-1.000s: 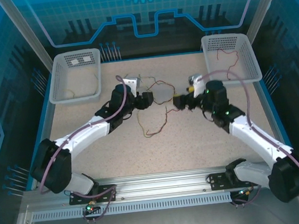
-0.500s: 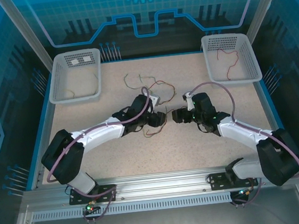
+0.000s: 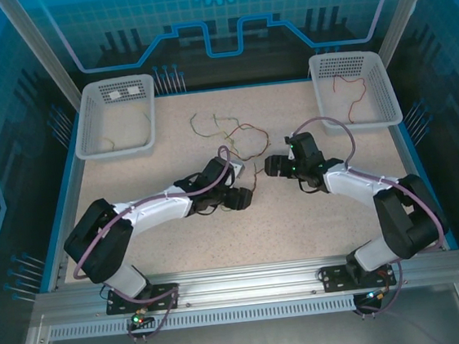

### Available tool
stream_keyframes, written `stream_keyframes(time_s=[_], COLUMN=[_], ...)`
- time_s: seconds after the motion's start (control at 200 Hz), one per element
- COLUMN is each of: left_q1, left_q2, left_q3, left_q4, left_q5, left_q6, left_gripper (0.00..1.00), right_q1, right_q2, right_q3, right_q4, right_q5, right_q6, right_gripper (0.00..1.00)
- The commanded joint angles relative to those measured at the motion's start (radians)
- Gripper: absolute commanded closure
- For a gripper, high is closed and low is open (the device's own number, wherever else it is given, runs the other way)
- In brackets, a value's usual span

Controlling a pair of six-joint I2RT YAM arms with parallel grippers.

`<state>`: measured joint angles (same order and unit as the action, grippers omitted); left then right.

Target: Untangle the cables

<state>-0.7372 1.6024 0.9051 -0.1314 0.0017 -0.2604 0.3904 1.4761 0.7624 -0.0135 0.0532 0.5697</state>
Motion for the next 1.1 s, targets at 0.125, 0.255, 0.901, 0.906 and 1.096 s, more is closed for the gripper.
stream_keyframes(time_s=[0.125, 0.255, 0.901, 0.906, 1.096], left_q1=[-0.008, -0.01, -0.016, -0.016, -0.017], left_q2=[-0.008, -0.003, 0.005, 0.005, -0.003], left_q3=[-0.057, -0.059, -0.103, -0.103, -0.099], left_q4=[0.008, 0.022, 0.077, 0.076, 0.067], left_q5=[0.046, 0.05, 0.029, 0.029, 0.029], left_q6=[-0.029, -0.034, -0.057, -0.057, -0.056], left_gripper=[0.34, 0.4, 0.68, 0.68, 0.93], right_q1=[-0.01, -0.009, -0.007, -0.007, -0.01], right_q2=[0.053, 0.091, 0.163, 0.164, 0.17], right_q3=[0.056, 0.062, 0.067, 0.068, 0.066], right_q4=[-0.025, -0.027, 0.035, 0.035, 0.043], right_q5=[-0.017, -0.042, -0.093, -0.093, -0.093], right_q6=[0.033, 0.109, 0.213, 0.212, 0.22], right_gripper=[0.18, 0.17, 0.17, 0.17, 0.2])
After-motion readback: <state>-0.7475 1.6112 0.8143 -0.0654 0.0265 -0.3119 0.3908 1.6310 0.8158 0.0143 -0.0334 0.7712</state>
